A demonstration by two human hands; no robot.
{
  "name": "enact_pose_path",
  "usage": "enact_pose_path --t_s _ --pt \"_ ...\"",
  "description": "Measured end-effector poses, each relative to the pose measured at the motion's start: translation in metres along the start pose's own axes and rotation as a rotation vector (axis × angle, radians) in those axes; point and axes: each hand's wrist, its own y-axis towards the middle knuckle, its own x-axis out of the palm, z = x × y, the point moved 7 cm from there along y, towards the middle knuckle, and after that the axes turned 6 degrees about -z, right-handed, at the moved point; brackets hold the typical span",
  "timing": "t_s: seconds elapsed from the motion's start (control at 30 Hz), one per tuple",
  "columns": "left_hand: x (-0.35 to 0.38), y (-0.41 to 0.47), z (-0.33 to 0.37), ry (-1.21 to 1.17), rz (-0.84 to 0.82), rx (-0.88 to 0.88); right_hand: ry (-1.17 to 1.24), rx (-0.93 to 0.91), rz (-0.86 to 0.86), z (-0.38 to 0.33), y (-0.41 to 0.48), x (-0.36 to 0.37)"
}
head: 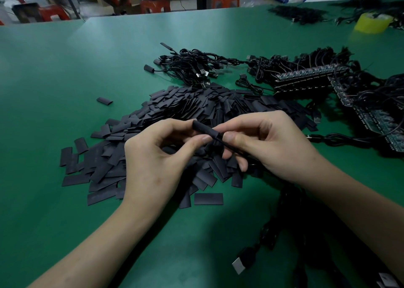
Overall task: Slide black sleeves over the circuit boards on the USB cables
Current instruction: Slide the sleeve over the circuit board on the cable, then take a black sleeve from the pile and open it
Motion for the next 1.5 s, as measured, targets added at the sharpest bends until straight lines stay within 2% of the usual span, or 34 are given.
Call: enact_pose_path --t_s 0.57,0.7,0.87,0.97,1.1,1.27,1.43,1.5 --pt "0.003 -0.002 0.002 0.025 -0.059 -0.006 -0.284 -0.129 0.087 -0.015 -0.009 0.000" --pt "0.009 -0.002 0.001 0.018 -0.103 -0.054 -0.394 -0.105 0.098 -0.014 -0.009 0.001" --pt "0.010 -0.001 0.003 0.092 -0.105 -0.036 -0.468 0.014 -0.028 -0.013 -0.003 0.000" --pt "0.003 0.000 0.010 0.177 -0.041 0.036 -0.670 0.049 -0.147 -0.018 -0.002 -0.006" --pt "-0.007 0.002 0.006 0.153 0.041 -0.005 -0.931 0.109 -0.321 -0.015 -0.006 -0.010" --pt "-0.012 0.004 0.001 0.134 0.071 -0.023 -0.821 0.109 -0.312 -0.025 -0.008 -0.011" --pt "-0.010 0.005 -0.002 0.183 0.038 0.004 -0.510 0.214 -0.145 -0.046 0.007 -0.041" --pt "-0.005 0.005 -0.004 0.195 0.009 0.015 -0.604 0.181 -0.044 -0.057 0.031 -0.059"
